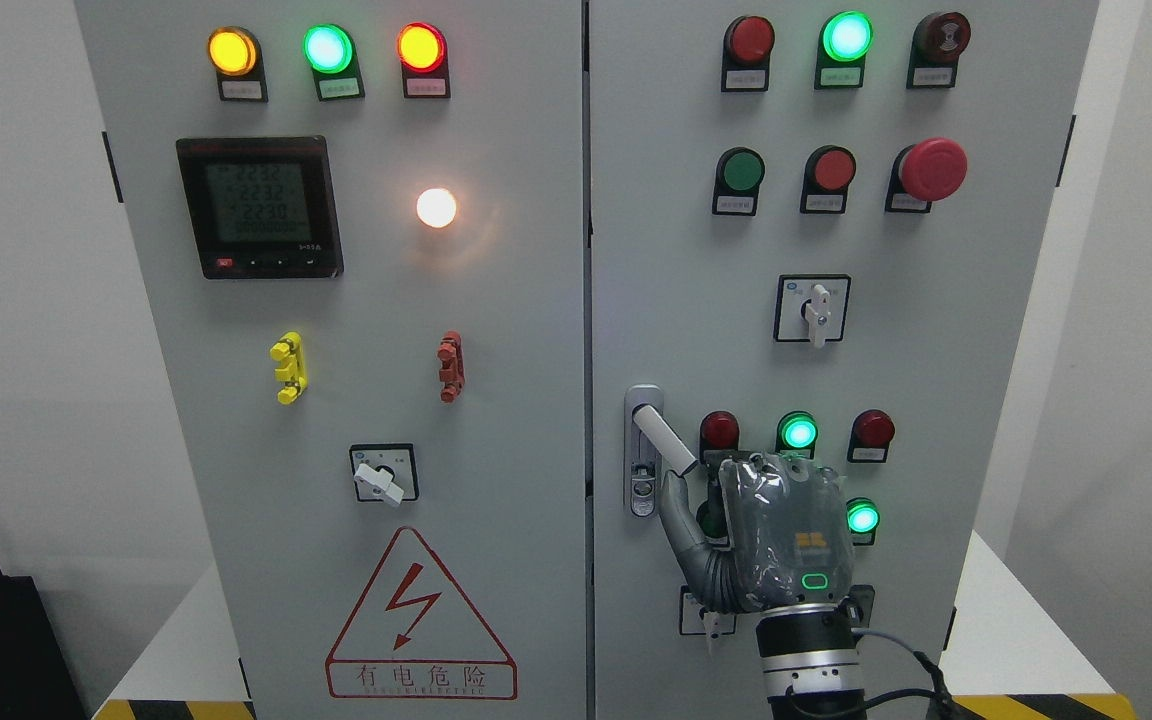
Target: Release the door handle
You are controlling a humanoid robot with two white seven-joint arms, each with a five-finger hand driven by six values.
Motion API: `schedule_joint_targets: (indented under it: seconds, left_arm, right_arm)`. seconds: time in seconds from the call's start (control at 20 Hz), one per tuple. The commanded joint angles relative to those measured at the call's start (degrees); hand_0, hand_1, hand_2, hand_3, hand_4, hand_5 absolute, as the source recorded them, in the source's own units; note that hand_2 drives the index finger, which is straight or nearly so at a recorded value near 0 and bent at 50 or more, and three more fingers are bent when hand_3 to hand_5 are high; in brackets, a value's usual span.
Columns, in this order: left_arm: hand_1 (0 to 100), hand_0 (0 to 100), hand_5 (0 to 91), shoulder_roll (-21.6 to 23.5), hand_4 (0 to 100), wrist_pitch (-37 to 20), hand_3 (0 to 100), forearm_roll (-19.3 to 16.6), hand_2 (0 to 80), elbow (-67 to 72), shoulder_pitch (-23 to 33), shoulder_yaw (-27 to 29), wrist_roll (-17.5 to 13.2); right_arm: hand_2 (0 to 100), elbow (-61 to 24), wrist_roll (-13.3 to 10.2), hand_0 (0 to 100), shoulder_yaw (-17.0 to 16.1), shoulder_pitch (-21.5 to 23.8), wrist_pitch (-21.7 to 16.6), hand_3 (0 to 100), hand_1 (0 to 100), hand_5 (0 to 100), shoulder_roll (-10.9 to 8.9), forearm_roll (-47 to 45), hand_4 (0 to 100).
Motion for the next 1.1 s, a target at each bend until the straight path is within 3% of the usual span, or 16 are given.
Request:
schedule_joint_targets:
  seconds: [0.0,1.05]
  left_arm:
    - [39,12,0.0,0.0,0,0.0,0,0.0,0.0,1.1,0.0,-0.8,0.0]
    - [39,12,0.0,0.0,0,0.0,0,0.0,0.0,1.1,0.0,-0.8,0.0]
  right_arm:
    - [100,-0.1,0.0,65,-0.4,0.0,0.0,100,17,97,-0.10,0.0,100]
    - [100,-0.6,0.0,63,-1.5,-0.3,0.0,100,19,97,-0.10,0.0,100]
